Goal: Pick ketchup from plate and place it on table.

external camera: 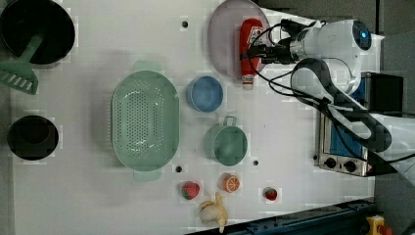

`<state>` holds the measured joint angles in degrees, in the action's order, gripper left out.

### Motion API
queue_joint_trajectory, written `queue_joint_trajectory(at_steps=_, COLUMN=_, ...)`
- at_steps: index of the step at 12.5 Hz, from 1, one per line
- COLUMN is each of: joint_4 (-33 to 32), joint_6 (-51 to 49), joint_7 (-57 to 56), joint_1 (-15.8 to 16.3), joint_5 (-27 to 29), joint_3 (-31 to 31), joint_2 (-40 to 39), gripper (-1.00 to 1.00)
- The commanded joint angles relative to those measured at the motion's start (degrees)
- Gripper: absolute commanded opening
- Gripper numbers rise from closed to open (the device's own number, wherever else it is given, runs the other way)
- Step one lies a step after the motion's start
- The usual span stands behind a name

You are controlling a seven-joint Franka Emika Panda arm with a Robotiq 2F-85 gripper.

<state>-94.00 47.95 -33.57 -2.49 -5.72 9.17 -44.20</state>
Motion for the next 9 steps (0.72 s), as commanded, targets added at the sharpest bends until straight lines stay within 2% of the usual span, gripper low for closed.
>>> queue_joint_trajectory(at_steps=1, joint_4=0.8, joint_6=3.8, joint_7=-1.5, joint_1=-0.1, joint_5=-0.4, joint_3=-0.2, joint_2=-0.9, gripper=1.00)
queue_joint_trajectory(at_steps=2, joint_4=0.8, joint_6=4.5, joint_7=-1.5, joint_1=0.0, joint_5=-0.4, joint_3=-0.2, joint_2=-1.2, gripper=1.00)
queue_joint_trajectory(at_steps=3, joint_4=0.8, joint_6=4.5, joint_7=-1.5, joint_1=0.0, joint_5=-0.4, joint_3=-0.2, joint_2=-1.4, gripper=0.92)
queue_joint_trajectory(at_steps=6, joint_4=1.1, joint_6=4.7, joint_7=-1.5, joint_1=0.0, joint_5=-0.4, joint_3=-0.3, joint_2=-1.7, gripper=0.20)
queue_joint_trajectory(at_steps=9, joint_4=2.1, joint_6=4.7, joint_7=-0.9, joint_1=0.0, joint_5=-0.4, joint_3=0.0, joint_2=-1.2, gripper=0.16)
